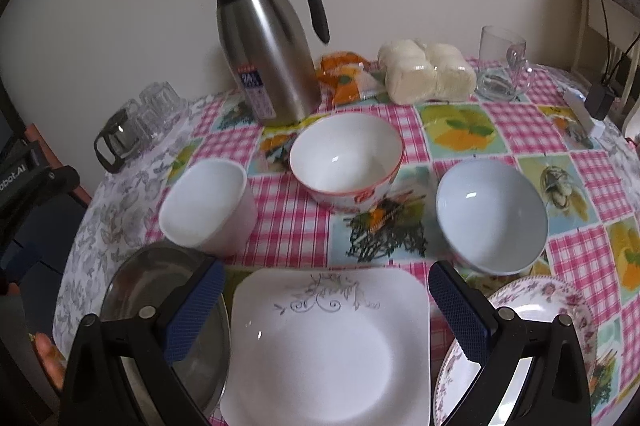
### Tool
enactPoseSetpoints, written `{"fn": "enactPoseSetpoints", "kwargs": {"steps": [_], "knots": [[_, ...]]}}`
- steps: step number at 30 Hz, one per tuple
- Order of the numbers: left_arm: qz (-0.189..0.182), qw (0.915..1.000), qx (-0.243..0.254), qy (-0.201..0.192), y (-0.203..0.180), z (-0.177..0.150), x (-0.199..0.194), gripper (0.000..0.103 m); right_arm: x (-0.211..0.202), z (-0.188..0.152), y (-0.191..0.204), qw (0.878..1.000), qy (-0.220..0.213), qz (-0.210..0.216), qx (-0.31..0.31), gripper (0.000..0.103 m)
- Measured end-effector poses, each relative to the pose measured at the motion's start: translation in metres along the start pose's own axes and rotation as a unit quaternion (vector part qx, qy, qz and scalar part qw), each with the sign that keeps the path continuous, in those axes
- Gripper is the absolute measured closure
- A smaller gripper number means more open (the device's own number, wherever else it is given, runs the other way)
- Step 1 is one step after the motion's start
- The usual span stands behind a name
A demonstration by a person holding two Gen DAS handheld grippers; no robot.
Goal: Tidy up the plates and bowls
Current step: 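Reach the left tool to the steel basin rim and close on it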
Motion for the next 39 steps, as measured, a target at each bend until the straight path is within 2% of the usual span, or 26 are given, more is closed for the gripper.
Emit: {"fn": "enactPoseSetpoints", "kwargs": {"steps": [4,7,10,13,16,19,24,28,33,39], "knots": [[0.020,0.9981,0.001,0.058,0.022,-0.003,0.023,0.000,0.004,-0.006,0.011,1.000,0.009,0.006,-0.019,0.000],[0.042,0.9964,0.001,0.074,0.044,-0.003,0.034,0.000,0.009,-0.013,0.021,0.999,0.018,0.016,-0.032,0.000],[0.045,0.9937,-0.012,0.102,0.068,-0.004,0.048,0.000,0.016,-0.020,0.030,0.998,0.029,0.028,-0.038,0.000],[0.049,0.9918,-0.034,0.113,0.087,-0.004,0.053,0.000,0.021,-0.026,0.038,0.998,0.037,0.039,-0.036,0.000],[0.046,0.9920,-0.039,0.111,0.095,-0.002,0.055,0.000,0.025,-0.031,0.048,0.997,0.038,0.039,-0.046,0.000],[0.043,0.9908,-0.039,0.123,0.097,-0.005,0.062,0.000,0.030,-0.038,0.062,0.995,0.042,0.063,-0.065,0.000],[0.051,0.9834,-0.038,0.170,0.101,-0.021,0.091,0.000,0.049,-0.050,0.076,0.992,0.068,0.071,-0.079,0.000],[0.050,0.9742,-0.040,0.217,0.103,-0.037,0.114,0.000,0.060,-0.059,0.083,0.989,0.087,0.083,-0.087,0.000],[0.041,0.9717,-0.048,0.228,0.103,-0.045,0.121,0.000,0.067,-0.065,0.087,0.987,0.096,0.082,-0.097,0.000],[0.017,0.9779,-0.051,0.202,0.102,-0.041,0.120,0.000,0.070,-0.068,0.086,0.989,0.097,0.075,-0.088,0.010]]}}
Point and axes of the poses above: each gripper's, at about its wrist camera, not at the fingertips, and x roughly the way its jaws point, y to its left, z to its top, the point moved 2 cm from there along x, roughly the way its jaws point, and after that the axes turned 7 degrees about z, right-handed, at the moved point
